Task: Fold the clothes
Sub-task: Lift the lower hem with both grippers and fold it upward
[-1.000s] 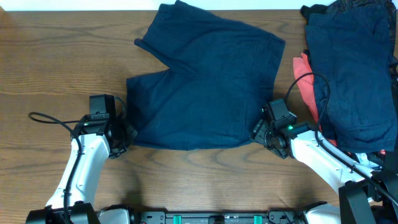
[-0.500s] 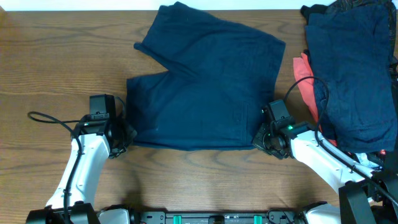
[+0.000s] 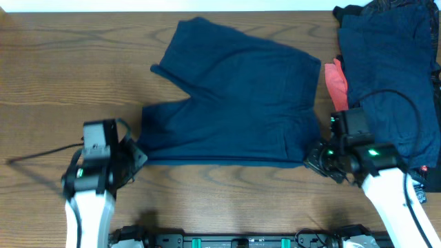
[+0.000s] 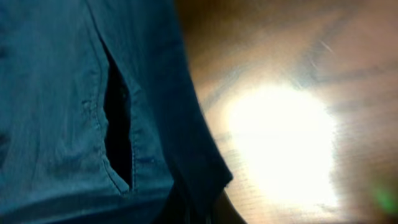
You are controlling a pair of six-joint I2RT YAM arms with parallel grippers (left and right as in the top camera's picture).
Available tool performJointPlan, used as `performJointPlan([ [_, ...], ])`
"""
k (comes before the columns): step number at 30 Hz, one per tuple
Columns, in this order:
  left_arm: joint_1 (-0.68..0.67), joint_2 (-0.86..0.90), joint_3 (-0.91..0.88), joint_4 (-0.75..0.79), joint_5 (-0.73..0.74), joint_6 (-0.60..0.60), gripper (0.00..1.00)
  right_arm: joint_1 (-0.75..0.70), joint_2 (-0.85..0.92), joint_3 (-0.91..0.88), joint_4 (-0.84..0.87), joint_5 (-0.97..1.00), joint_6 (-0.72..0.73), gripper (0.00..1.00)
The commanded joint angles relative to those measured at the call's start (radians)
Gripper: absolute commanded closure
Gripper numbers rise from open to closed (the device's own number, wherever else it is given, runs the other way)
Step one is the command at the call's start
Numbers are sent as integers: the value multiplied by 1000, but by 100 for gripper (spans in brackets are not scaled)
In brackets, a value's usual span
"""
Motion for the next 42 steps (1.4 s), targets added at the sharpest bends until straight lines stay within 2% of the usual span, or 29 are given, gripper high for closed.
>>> performJointPlan([
  [1,21,-143,31,-41,-128,3,94,-34,-57,60,-98,142,-54,99],
  [7,21,-349,121,-165,-127,4,94,-31,-125,132,-287,142,-70,99],
  [11,20,-344,235,-226,-124,59,94,-28,-158,140,-333,143,-70,99],
  [15,19,-269,285,-209,-124,98,94,-28,-154,140,-313,154,-69,99],
  [21,18,-39,285,-77,-124,105,94,-32,-62,140,-211,183,-68,98],
  [28,-32,219,285,194,-124,112,94,-60,125,140,-58,215,-57,99],
  [35,-103,357,285,476,-125,112,94,-147,258,140,122,221,-116,99],
  [42,-140,471,285,709,-124,108,94,-153,325,140,330,209,-211,98],
])
